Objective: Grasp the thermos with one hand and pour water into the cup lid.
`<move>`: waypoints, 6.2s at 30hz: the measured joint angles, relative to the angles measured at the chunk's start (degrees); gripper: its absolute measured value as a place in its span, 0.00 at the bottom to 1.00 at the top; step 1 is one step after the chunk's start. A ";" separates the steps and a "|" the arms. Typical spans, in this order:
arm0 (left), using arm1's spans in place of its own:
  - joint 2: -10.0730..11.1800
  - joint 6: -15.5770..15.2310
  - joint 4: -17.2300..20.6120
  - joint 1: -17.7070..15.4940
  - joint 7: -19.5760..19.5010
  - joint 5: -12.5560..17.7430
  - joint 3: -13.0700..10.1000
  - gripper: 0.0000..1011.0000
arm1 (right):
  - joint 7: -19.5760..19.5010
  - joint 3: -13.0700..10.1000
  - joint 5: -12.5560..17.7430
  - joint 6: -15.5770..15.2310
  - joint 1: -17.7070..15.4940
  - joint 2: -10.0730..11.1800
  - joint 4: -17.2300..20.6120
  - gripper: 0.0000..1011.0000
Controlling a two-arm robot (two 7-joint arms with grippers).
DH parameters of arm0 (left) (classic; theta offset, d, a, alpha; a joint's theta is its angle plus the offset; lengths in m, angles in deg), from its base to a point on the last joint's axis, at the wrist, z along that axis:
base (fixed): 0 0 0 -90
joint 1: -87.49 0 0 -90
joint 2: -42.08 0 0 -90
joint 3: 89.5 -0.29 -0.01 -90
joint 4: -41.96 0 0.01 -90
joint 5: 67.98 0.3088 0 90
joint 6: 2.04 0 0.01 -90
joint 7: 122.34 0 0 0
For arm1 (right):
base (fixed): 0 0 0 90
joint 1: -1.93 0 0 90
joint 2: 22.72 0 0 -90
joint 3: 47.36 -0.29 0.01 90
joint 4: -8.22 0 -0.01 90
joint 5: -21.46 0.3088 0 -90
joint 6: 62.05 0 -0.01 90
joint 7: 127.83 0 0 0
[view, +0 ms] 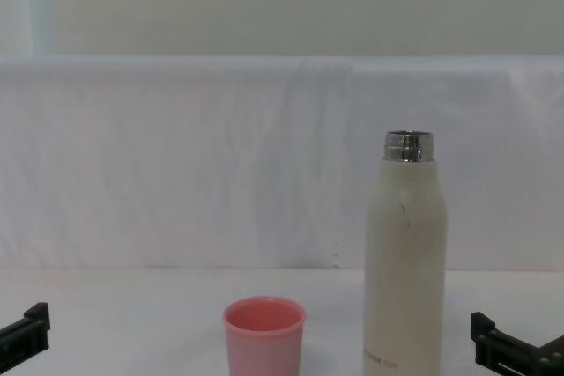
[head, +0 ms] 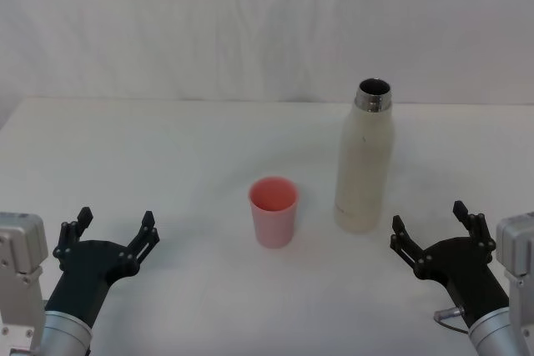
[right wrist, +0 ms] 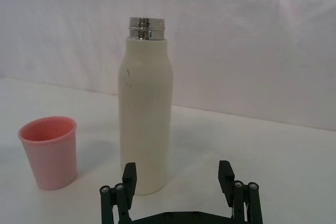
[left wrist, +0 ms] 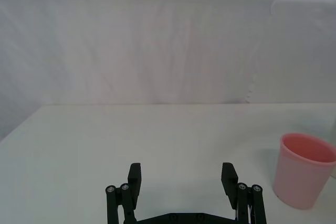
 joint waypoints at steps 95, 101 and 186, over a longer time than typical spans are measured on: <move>0.00 0.00 0.00 0.00 0.00 0.00 0.00 0.99 | 9.49 -2.77 1.73 -5.50 7.20 -3.69 -5.06 0.99; 0.00 0.00 0.00 0.00 0.00 0.00 0.00 0.99 | 10.75 -2.45 2.24 -6.51 9.03 -3.81 -6.34 0.99; 0.00 0.00 0.00 0.00 0.00 0.00 0.00 0.99 | 10.73 0.05 1.86 -9.70 19.92 -6.12 -15.14 0.99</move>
